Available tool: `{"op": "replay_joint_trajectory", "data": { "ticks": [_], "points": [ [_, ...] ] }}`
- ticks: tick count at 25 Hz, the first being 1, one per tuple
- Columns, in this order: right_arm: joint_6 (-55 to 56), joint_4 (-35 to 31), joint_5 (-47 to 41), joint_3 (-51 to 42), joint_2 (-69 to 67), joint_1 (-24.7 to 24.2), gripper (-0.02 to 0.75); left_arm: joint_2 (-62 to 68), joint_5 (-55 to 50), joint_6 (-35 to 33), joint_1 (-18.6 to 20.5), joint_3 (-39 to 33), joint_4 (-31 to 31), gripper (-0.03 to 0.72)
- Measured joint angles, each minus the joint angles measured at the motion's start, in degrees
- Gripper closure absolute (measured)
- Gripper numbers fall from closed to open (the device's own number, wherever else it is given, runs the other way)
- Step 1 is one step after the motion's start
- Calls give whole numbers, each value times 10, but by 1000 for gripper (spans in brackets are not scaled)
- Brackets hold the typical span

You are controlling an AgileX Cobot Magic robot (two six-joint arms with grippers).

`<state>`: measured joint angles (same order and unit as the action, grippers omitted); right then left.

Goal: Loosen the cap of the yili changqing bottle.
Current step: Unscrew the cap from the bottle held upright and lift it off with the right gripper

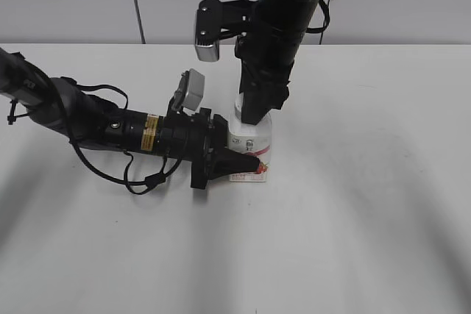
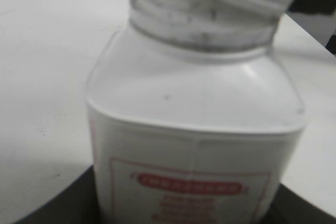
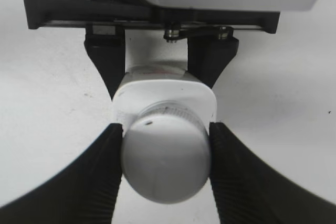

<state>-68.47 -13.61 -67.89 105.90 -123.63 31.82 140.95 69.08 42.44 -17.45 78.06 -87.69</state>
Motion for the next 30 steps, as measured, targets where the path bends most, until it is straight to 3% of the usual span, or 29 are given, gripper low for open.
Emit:
{"op": "replay_joint_trajectory", "data": {
  "ticks": [23,30],
  "points": [
    [17,-1,0,0,0,0,336,0,0,2,0,0,0,309],
    [23,-4,4,-1,0,0,236,0,1,2,0,0,0,309]
  ]
}}
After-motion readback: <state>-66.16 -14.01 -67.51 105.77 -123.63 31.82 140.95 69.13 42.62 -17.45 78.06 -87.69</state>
